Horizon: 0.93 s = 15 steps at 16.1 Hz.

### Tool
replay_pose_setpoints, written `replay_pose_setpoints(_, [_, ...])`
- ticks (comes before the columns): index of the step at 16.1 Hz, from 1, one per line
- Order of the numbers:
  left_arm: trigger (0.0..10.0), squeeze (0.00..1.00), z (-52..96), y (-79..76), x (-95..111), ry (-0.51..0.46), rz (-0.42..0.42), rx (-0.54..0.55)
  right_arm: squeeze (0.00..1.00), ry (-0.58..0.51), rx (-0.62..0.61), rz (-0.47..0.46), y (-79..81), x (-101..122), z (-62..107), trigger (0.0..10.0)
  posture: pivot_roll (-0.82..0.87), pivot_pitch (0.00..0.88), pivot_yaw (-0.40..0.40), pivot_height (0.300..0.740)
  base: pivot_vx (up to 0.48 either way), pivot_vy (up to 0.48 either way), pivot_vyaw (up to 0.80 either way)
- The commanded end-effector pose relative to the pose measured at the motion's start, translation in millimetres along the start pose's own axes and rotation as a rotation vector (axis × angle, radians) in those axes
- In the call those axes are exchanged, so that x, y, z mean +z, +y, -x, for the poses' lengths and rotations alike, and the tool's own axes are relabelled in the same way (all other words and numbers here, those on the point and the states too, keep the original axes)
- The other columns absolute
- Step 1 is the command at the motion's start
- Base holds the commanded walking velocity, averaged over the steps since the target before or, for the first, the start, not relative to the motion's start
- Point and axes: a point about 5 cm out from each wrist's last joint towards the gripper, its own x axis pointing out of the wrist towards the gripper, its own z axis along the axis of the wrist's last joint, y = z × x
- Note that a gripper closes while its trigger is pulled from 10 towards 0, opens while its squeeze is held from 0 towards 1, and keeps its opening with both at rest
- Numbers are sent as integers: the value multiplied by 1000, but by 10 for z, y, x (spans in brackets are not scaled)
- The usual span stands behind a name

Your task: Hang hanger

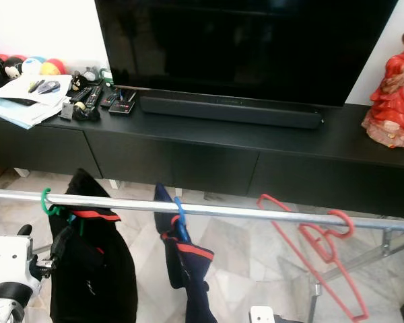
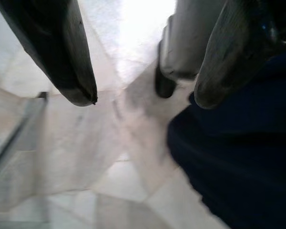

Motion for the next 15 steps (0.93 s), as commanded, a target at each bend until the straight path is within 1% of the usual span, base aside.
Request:
replay_pose_setpoints(1, [10000,0,4,10,-28,10,-2,4,0,29,0,-6,15,-81,10,10000,22,90,-29,740,0,-368,-744])
replay_pose_setpoints(5, [10000,0,8,16,-23,6,-2,11,0,28,1,-9,16,-77,10,10000,23,95,-30,740,0,-368,-737])
replay_pose_setpoints(12, [10000,0,14,25,-15,-3,-2,18,0,19,5,-16,22,-68,9,10000,26,101,-31,740,0,-353,0])
replay_pose_setpoints(13, [10000,0,14,27,-13,-4,1,20,0,20,6,-15,23,-68,8,10000,28,102,-31,740,0,-274,0])
replay_pose_setpoints(15, [10000,0,17,29,-8,-5,5,24,0,21,7,-14,26,-68,8,10000,27,103,-30,740,0,0,0])
